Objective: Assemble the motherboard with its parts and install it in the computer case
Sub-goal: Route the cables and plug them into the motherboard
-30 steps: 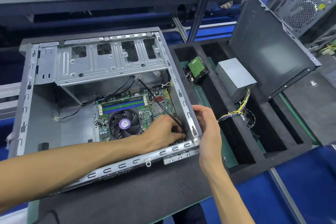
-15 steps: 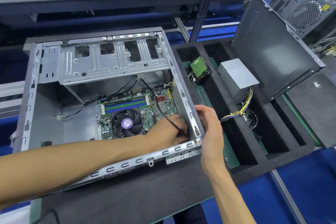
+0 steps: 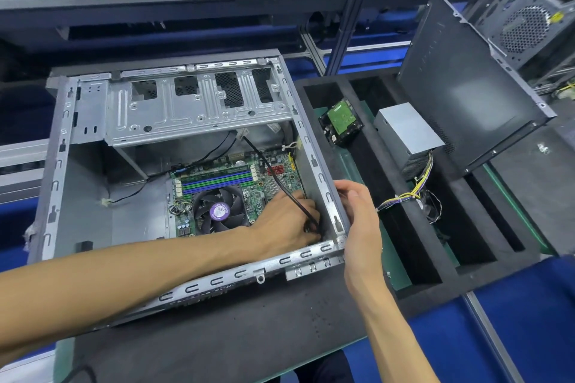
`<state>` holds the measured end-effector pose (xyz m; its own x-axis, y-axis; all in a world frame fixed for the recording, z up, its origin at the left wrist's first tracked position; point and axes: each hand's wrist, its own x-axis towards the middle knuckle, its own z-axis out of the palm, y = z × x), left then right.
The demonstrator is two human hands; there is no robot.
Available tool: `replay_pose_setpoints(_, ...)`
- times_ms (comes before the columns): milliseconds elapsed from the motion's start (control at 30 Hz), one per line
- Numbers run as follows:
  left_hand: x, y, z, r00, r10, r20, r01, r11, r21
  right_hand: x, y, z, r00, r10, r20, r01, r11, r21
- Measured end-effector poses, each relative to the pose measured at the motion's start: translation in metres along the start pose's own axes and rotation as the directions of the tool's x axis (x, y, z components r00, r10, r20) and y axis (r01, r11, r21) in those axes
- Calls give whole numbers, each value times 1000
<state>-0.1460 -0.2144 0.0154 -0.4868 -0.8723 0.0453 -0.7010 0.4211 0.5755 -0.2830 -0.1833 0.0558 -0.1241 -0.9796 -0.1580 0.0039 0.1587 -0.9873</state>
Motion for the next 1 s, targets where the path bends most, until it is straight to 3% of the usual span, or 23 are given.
replay_pose_setpoints(233,4,2,0,999,-37,-10,37,999,24,1,-1,-1,1000,3,21,-4,1000,23)
replay_pose_setpoints(400,14,-8,-5,973,-174,152,187,979,-75,2,2,-2,1000,-23,16,23,1000,7)
replay_pose_setpoints(733,22,-26,-18,929,-167,329,258,932,-255,2,2,-2,1000,-28,13,28,1000,-1)
replay_pose_setpoints(800,20,-26,-17,941,-154,302,224,951,-214,2,3,-2,1000,-21,17,21,1000,2)
replay_pose_setpoints(1000,14,-16,-8,985,34,166,-56,990,128,3,3,-2,1000,-15,14,15,1000,13)
